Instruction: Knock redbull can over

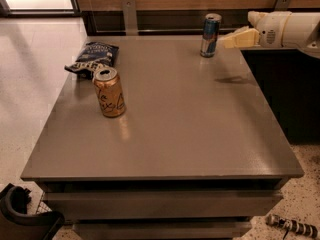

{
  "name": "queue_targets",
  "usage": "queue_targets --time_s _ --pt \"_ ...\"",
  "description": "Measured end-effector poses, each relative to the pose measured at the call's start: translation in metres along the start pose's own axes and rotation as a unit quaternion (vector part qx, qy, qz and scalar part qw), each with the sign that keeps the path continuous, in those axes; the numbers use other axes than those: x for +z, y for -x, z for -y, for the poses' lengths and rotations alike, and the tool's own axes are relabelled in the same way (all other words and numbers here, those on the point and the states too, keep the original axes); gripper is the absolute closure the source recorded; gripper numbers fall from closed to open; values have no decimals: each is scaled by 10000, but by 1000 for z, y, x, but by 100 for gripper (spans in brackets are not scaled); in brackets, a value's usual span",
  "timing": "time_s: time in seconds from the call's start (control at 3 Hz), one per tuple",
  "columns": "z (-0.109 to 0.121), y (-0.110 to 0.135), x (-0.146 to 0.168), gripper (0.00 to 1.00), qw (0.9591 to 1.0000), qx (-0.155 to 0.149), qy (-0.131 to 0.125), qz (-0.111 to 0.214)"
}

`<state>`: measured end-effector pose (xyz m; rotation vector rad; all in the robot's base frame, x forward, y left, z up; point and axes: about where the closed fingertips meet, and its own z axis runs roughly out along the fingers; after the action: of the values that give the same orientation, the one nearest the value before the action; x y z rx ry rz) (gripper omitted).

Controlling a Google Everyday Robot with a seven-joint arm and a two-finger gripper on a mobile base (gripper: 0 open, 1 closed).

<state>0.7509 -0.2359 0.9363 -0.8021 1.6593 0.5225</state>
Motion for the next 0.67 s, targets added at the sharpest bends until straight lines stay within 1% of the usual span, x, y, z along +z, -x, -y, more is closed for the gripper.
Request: queue_targets --time_s 0.33,0.67 --pt "23 -17 31 0 9992 218 40 331" --pt "33 -22 45 0 9980 293 27 556"
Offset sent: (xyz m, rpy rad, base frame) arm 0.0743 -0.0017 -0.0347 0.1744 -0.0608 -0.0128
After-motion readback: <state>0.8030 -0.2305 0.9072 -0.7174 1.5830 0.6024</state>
